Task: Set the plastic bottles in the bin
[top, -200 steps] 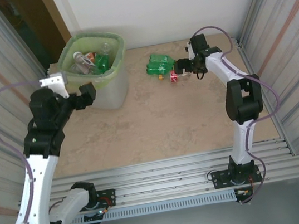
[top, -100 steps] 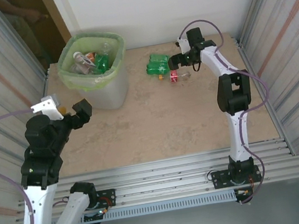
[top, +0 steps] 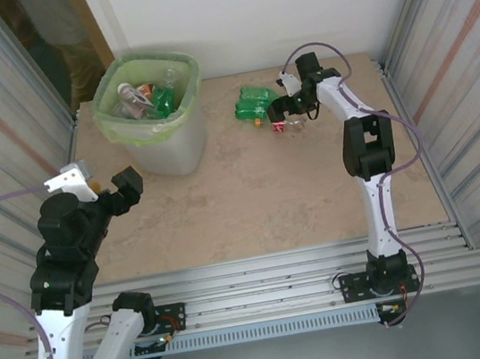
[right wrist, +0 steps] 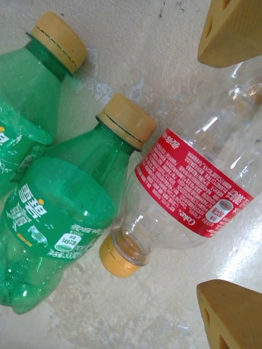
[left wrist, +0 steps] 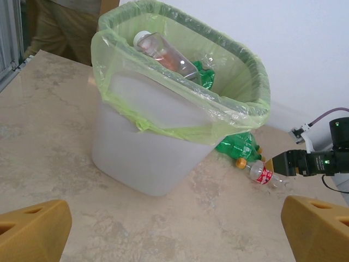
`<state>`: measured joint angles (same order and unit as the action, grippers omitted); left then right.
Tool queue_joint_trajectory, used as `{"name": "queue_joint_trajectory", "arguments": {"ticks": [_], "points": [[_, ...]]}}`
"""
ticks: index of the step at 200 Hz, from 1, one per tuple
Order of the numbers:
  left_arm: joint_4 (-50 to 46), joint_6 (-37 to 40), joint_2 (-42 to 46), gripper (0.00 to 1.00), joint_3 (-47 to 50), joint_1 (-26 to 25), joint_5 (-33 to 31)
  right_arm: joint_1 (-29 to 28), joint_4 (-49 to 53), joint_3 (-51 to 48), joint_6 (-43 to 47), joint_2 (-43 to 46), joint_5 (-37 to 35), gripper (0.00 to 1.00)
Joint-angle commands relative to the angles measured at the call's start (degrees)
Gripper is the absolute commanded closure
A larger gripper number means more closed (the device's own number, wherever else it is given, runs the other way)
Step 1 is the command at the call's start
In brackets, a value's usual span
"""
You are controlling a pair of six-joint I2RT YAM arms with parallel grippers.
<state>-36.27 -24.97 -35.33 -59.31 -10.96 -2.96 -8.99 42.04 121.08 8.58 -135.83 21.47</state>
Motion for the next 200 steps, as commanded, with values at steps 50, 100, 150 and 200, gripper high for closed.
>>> {"name": "queue_joint_trajectory", "arguments": {"ticks": [50, 100, 150, 200], "points": [[-0.4, -0.3, -0.4, 0.01, -0.6, -0.1, -2.7, -4.3, 6.9, -0.6, 6.9, -0.5, -2.2, 0.07], [0.0, -0.3, -0.5, 0.01, -0.6, -0.2, -2.8, -7.9, 5.5, -4.7, 7.3, -0.2, -7.8, 0.17], [0.6, -0.3, -0.7, 0.01, -0.1, -0.2, -2.5, -10.0, 4.3, -7.7, 8.2, 0.0, -11.7, 0.29], [2.1, -1.2, -0.6, 0.01, 1.2, -0.1, -1.5, -12.0, 4.2, -11.5, 8.8, 1.8, -14.0, 0.48]]}}
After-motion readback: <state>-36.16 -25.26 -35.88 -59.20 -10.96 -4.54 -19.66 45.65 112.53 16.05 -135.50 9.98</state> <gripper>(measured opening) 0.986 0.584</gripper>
